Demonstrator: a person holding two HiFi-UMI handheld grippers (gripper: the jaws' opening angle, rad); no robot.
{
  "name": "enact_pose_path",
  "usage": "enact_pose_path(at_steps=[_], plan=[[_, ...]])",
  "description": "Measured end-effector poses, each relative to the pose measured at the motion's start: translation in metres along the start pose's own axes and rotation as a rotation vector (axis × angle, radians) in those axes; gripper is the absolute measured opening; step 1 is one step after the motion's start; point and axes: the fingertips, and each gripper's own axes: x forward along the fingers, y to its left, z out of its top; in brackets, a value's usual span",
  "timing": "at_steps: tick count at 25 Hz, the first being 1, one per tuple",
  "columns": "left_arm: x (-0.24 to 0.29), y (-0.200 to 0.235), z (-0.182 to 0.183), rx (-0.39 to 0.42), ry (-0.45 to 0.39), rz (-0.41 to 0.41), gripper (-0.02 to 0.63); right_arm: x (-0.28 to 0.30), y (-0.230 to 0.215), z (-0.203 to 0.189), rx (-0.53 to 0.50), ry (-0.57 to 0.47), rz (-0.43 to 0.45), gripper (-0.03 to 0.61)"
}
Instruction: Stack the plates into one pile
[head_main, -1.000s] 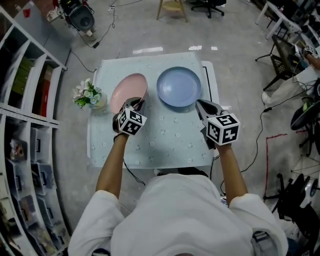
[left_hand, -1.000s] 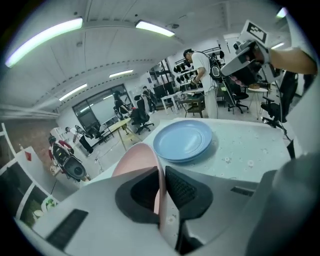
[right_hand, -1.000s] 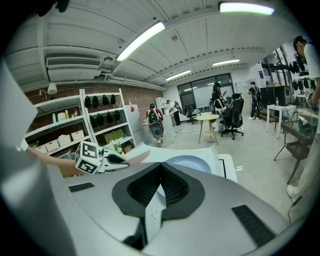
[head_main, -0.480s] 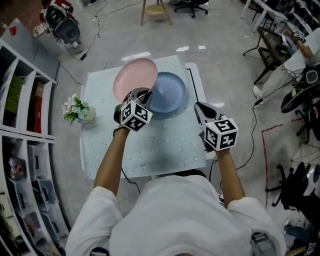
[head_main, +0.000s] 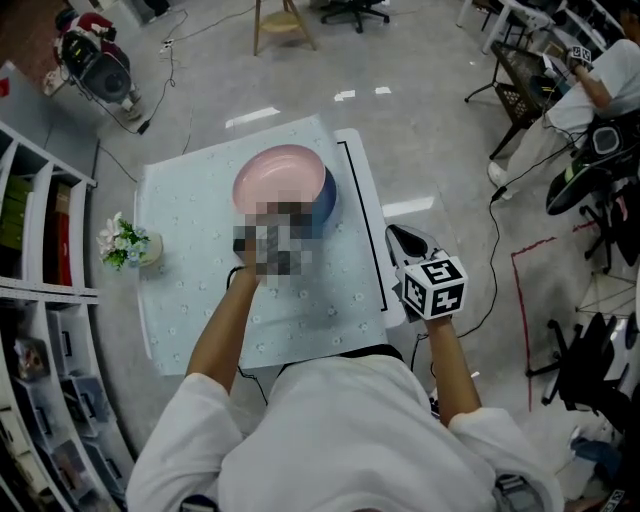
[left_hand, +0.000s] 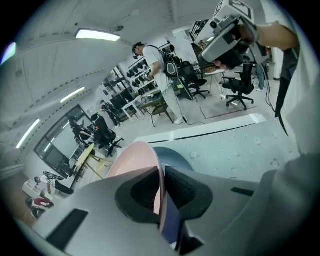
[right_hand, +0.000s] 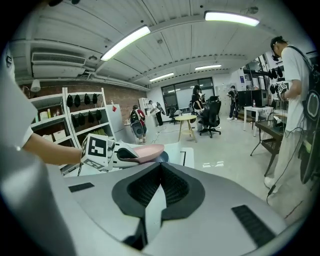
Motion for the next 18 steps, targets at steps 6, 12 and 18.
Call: enact_pose_path(at_steps=[6,12,18], plan=[[0.018,-0.034,0.01,-0.103,-0.024,-0.177,0.048,0.003,-0.016,-0.015,0.02,0.032,0.037,0.015],[0.032,-0.046,0.0,-0.189,0.01,-0.248,0.079,-0.002,-0.022,-0.027,0.035,0.053,0.044,0.015],[0.031,-0.04,-0.006,-0.3,0.032,-0.256,0.175,-0.01,-0.021,-0.039,0.077,0.059,0.034,0.014]])
